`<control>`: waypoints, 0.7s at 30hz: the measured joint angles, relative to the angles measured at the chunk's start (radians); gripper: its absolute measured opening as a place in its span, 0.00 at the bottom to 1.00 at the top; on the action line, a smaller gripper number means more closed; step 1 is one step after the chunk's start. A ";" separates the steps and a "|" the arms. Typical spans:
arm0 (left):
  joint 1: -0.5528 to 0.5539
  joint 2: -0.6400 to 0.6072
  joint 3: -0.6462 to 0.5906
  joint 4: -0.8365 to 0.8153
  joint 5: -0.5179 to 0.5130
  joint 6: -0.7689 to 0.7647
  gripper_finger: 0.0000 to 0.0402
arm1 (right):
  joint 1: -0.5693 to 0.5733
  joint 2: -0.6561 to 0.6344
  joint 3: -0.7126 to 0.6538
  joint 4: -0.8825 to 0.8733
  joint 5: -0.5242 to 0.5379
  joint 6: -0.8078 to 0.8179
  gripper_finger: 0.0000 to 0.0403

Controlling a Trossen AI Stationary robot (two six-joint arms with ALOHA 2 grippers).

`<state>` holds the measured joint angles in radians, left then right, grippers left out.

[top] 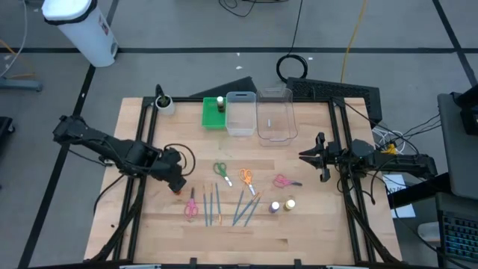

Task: Pick & Place Paint Supplies
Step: Put the orange paint bottle into the green bin

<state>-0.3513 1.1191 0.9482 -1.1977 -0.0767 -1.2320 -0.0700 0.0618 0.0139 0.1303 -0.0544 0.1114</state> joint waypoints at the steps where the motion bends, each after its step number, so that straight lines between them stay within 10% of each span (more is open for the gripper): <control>1: -0.008 0.012 0.000 -0.006 0.003 -0.023 0.75 | 0.000 0.000 0.000 0.000 0.000 0.000 0.14; 21: -0.064 0.189 0.000 -0.055 0.076 -0.135 0.75 | 0.000 0.000 0.000 0.000 0.000 0.000 0.14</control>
<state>-0.4149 1.3080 0.9478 -1.2527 -0.0002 -1.3671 -0.0700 0.0620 0.0139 0.1303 -0.0544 0.1112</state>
